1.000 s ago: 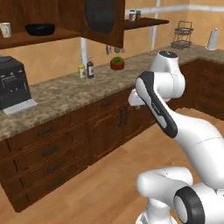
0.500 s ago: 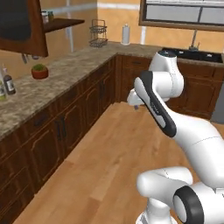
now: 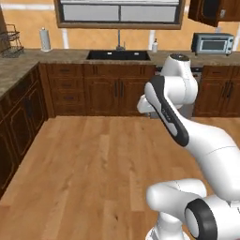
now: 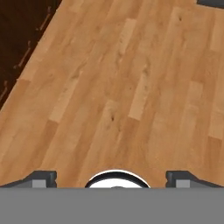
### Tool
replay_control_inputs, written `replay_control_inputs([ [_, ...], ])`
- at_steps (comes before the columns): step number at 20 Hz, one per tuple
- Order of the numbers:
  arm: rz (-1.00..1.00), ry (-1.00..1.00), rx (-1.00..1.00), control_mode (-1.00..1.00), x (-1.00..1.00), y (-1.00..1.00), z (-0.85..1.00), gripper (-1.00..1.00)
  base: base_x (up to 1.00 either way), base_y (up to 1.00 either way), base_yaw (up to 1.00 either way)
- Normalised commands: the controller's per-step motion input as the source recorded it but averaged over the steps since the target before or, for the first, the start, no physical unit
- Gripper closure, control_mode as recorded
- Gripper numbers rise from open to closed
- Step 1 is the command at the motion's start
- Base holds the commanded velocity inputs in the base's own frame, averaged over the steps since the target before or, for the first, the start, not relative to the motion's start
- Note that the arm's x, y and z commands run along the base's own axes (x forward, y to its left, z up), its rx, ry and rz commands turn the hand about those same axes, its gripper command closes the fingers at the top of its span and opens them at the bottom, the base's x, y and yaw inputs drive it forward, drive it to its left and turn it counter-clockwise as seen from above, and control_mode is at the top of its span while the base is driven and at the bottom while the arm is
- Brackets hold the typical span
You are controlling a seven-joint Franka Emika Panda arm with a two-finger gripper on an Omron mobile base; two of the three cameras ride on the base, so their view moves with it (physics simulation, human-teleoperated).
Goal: Gather all objects into one cabinet and sort the glasses and bowls to opposite sides.
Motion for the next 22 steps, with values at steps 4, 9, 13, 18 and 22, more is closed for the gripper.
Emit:
replay_control_inputs([
  [4, 0.0, 0.0, 0.0, 1.0, 0.0, 0.0, 0.0, -1.0, 0.0, -0.74, -0.42],
  [9, 0.0, 0.0, 0.0, 1.0, 0.0, 0.0, 0.0, -1.0, 0.0, -0.84, -0.17],
  [13, 0.0, 0.0, 0.0, 1.0, 0.0, 0.0, 0.0, -1.0, 0.23, -1.0, -0.04],
  [18, 0.0, 0.0, 0.0, 1.0, 0.0, 0.0, 0.0, -1.0, 0.53, -1.0, 0.0],
  [22, 0.0, 0.0, 0.0, 1.0, 0.0, 0.0, 0.0, -1.0, 0.82, -1.0, 0.0],
])
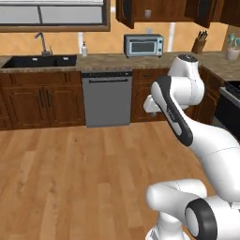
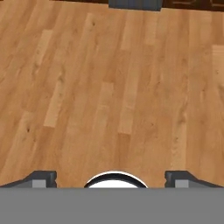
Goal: Gather all objects into one cabinet and sort the glasses and bowls to opposite sides.
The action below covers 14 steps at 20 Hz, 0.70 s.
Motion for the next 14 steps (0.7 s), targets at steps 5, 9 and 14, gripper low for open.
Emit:
replay_control_inputs([
  [5, 0.0, 0.0, 0.0, 1.0, 0.0, 0.0, 0.0, -1.0, 1.0, -1.0, 0.0],
  [9, 0.0, 0.0, 0.0, 1.0, 0.0, 0.0, 0.0, -1.0, 1.0, -1.0, 0.0],
  [14, 0.0, 0.0, 0.0, 1.0, 0.0, 0.0, 0.0, -1.0, 1.0, -0.84, 0.0],
])
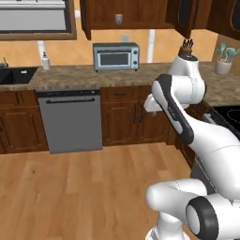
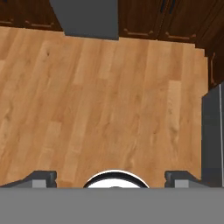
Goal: Gather all objects into one cabinet and sort the glasses and bowls to opposite sides.
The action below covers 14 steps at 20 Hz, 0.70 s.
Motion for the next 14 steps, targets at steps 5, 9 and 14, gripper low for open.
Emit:
replay_control_inputs([
  [5, 0.0, 0.0, 0.0, 1.0, 0.0, 0.0, 0.0, -1.0, 1.0, -0.56, 0.0],
  [9, 0.0, 0.0, 0.0, 1.0, 0.0, 0.0, 0.0, -1.0, 1.0, -0.27, 0.0],
  [14, 0.0, 0.0, 0.0, 1.0, 0.0, 0.0, 0.0, -1.0, 1.0, -0.15, 0.0],
])
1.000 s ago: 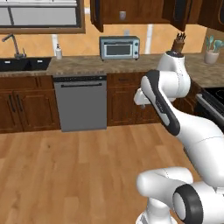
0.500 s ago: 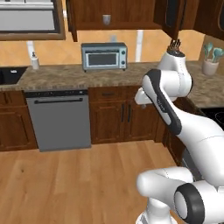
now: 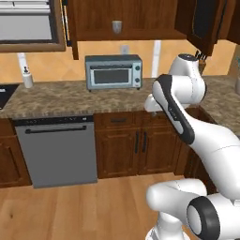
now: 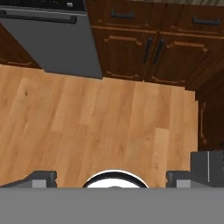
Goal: Gather all objects into one cabinet and sort the glasses and bowls to opposite sides.
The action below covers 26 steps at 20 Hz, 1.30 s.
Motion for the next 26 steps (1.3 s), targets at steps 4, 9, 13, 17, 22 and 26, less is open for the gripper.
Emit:
replay_control_inputs([
  [4, 0.0, 0.0, 0.0, 1.0, 0.0, 0.0, 0.0, -1.0, 1.0, -0.23, 0.0],
  [9, 0.0, 0.0, 0.0, 1.0, 0.0, 0.0, 0.0, -1.0, 1.0, -0.12, 0.0],
  [13, 0.0, 0.0, 0.0, 1.0, 0.0, 0.0, 0.0, -1.0, 1.0, -0.06, 0.0],
  [17, 0.0, 0.0, 0.0, 1.0, 0.0, 0.0, 0.0, -1.0, 1.0, -0.04, 0.0],
  [22, 0.0, 0.0, 0.0, 1.0, 0.0, 0.0, 0.0, -1.0, 1.0, -0.02, 0.0],
  [26, 0.0, 0.0, 0.0, 1.0, 0.0, 0.0, 0.0, -1.0, 1.0, 0.0, 0.0],
])
